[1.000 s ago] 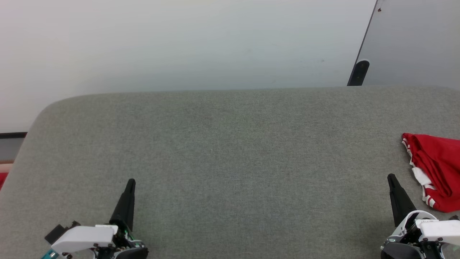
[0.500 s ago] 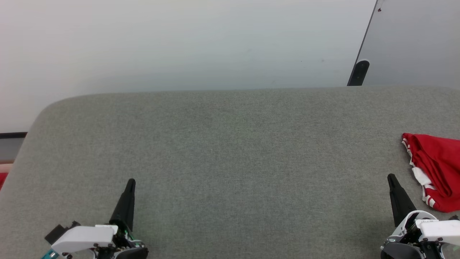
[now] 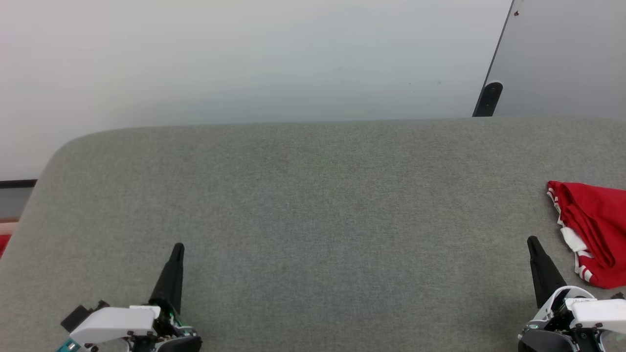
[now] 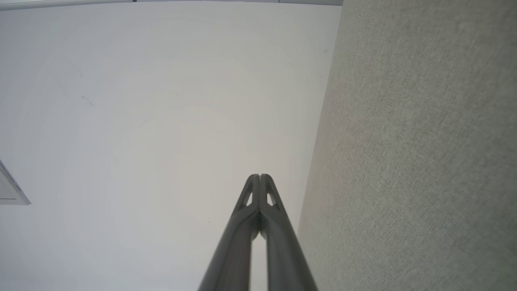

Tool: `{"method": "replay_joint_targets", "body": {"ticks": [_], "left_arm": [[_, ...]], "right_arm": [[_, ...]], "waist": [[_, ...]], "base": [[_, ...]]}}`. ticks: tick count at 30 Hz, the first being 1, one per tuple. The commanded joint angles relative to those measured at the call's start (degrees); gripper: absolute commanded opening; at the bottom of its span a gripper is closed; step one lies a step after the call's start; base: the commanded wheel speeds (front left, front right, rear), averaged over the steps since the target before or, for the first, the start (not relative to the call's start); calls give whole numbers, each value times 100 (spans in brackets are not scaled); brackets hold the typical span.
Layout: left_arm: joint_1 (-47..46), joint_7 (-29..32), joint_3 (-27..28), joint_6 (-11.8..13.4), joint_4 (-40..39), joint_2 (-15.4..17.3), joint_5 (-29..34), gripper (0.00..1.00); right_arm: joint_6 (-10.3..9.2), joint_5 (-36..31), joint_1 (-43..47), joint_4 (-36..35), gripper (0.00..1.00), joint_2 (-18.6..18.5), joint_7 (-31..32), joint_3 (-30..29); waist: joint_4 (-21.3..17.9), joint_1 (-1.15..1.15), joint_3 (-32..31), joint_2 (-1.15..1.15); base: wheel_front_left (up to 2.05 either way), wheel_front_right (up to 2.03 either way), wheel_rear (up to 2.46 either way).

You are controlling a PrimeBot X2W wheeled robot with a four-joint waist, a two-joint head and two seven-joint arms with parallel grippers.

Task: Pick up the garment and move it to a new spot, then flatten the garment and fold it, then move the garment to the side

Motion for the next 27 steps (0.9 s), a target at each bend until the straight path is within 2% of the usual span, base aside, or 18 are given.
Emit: {"method": "replay_joint_targets", "body": {"ticks": [1, 27], "left_arm": [[-63, 16, 18, -32, 8, -8, 21, 0], [-64, 17, 28, -32, 7, -14, 28, 0]], "right_arm": [[-6, 12, -25, 2, 0, 20, 3, 21], [-6, 13, -25, 2, 0, 19, 2, 22]], "waist": [[0, 0, 0, 0], [0, 0, 0, 0]], "base": [[0, 0, 0], [0, 0, 0]]}}
